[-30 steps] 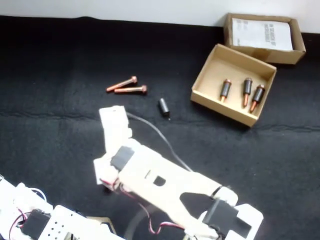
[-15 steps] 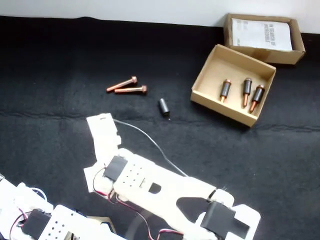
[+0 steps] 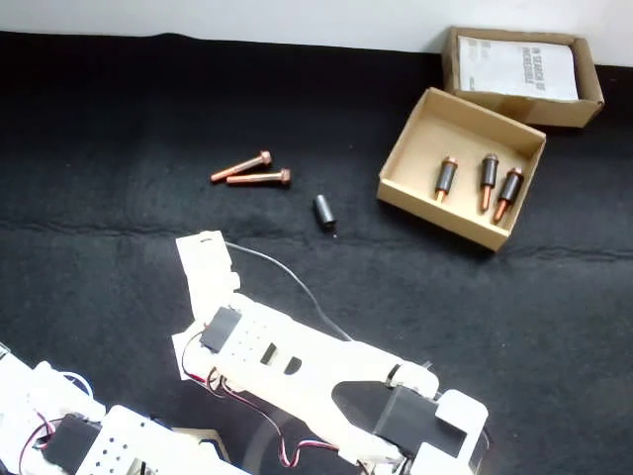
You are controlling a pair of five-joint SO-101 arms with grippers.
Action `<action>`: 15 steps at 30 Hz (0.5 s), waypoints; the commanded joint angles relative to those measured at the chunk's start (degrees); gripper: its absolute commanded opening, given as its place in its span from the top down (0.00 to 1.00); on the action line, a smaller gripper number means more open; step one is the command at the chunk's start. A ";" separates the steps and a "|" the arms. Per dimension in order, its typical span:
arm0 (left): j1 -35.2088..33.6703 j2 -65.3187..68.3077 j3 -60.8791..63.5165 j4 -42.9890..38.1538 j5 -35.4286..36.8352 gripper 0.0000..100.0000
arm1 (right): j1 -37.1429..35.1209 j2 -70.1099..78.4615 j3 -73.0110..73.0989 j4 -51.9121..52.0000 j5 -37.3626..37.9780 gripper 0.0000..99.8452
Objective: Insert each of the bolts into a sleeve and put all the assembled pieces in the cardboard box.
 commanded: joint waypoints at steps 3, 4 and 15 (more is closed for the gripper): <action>-0.57 -0.75 1.10 0.09 -0.44 0.98 | 0.84 -0.13 -0.31 -2.15 -0.53 0.88; -0.57 -0.75 1.10 0.09 -0.44 0.98 | 0.92 -0.04 -0.22 -2.86 -0.44 0.88; -0.84 -0.75 1.10 0.09 -0.44 0.98 | 3.03 11.47 -9.89 -2.42 -0.18 0.88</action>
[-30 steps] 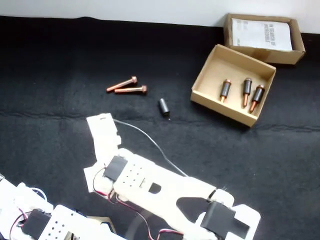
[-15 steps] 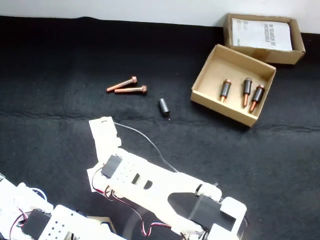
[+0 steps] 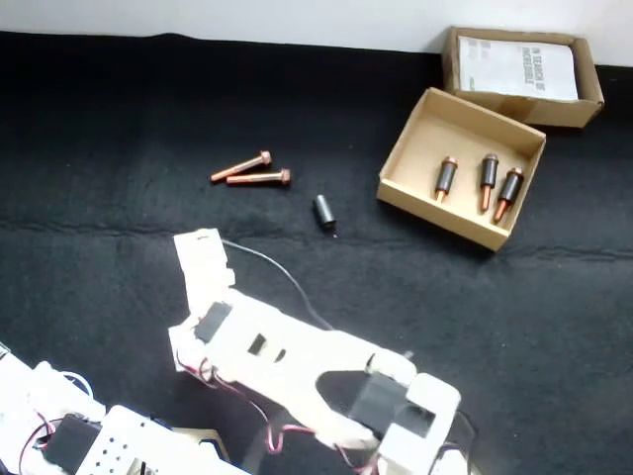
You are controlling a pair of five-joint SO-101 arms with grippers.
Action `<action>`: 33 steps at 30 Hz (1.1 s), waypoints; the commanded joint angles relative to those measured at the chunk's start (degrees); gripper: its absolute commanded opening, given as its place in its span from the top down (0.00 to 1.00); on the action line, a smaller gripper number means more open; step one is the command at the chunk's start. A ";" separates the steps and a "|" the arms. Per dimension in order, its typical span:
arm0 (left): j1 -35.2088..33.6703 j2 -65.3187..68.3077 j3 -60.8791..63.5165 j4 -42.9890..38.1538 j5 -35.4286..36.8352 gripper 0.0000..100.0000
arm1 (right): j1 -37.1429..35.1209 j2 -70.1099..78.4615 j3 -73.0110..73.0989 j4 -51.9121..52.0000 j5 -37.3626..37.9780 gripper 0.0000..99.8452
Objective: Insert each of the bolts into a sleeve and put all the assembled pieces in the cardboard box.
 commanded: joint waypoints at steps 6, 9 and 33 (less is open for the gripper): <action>-0.84 -0.75 1.10 0.09 -0.44 0.98 | 1.63 9.63 -15.96 9.19 -0.53 0.89; -0.84 -0.75 1.10 0.09 -0.44 0.98 | 1.71 11.65 -20.79 13.32 -0.53 0.98; -0.57 -0.75 1.10 0.26 -0.44 0.98 | 20.44 10.33 -65.80 38.55 8.53 0.99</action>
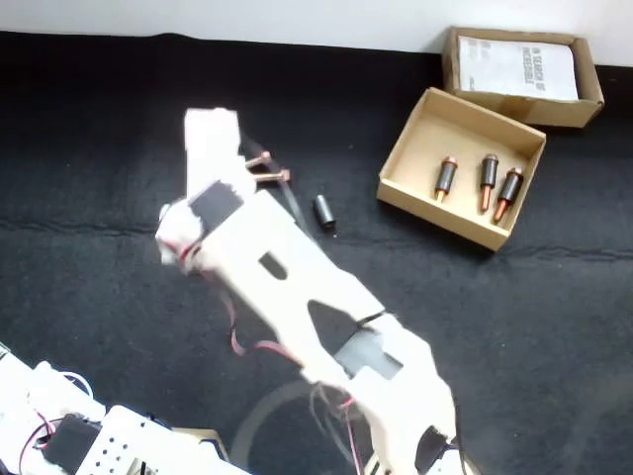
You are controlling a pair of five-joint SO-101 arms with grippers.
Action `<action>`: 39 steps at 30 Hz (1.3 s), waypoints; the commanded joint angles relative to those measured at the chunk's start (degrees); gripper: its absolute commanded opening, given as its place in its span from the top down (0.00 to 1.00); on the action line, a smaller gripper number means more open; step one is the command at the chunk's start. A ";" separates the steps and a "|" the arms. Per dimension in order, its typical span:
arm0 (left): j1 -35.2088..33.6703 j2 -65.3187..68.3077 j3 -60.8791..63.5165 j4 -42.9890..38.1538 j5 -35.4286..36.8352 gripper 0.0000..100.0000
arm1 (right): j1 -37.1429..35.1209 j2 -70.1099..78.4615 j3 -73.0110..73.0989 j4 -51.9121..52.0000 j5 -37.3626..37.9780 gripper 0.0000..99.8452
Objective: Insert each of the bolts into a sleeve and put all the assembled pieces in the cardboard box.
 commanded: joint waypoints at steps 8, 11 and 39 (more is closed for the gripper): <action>-0.48 -0.75 1.10 0.26 -0.44 0.98 | 25.36 -4.97 -17.89 -2.15 12.57 0.99; -0.31 -0.66 1.10 0.35 -0.44 0.98 | 35.38 -6.55 -21.67 -1.89 12.84 0.99; 54.29 -0.75 1.10 2.99 -0.44 0.98 | 127.52 -12.88 -15.87 -7.08 16.62 0.99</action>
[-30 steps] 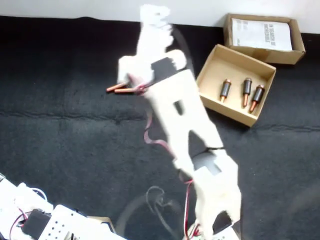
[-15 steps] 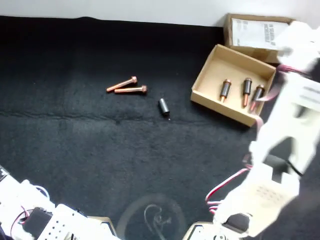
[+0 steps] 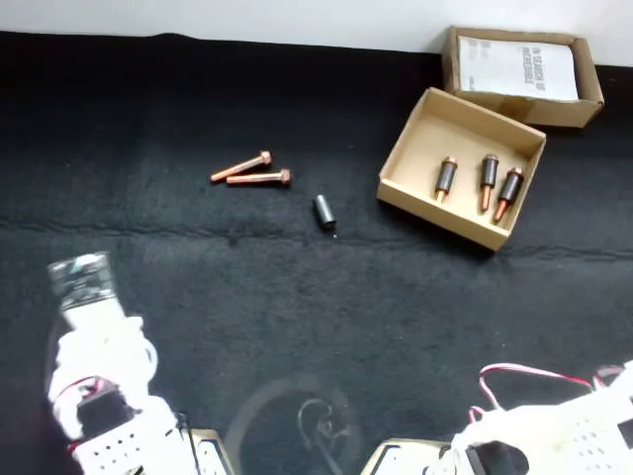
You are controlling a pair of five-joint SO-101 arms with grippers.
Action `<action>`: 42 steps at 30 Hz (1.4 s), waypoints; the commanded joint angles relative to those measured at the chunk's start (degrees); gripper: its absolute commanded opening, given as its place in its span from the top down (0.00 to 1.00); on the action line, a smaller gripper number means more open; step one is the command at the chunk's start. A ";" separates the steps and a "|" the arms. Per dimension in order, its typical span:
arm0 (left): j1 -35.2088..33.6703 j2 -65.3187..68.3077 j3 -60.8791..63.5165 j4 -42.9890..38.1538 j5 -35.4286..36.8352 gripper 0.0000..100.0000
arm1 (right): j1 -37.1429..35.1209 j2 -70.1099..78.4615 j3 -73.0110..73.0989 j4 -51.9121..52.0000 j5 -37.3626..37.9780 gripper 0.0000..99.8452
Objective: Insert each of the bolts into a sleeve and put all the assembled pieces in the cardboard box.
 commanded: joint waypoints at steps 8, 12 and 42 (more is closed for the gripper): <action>30.29 -0.22 -3.65 0.09 9.58 0.98 | 18.59 -4.35 18.24 -23.60 10.90 0.99; 30.29 -0.13 -7.08 -0.09 9.58 0.98 | 21.49 -4.44 24.48 -32.13 13.36 0.99; 28.79 84.88 -75.21 -0.26 14.77 0.99 | 4.62 -63.87 111.52 -87.25 26.20 0.99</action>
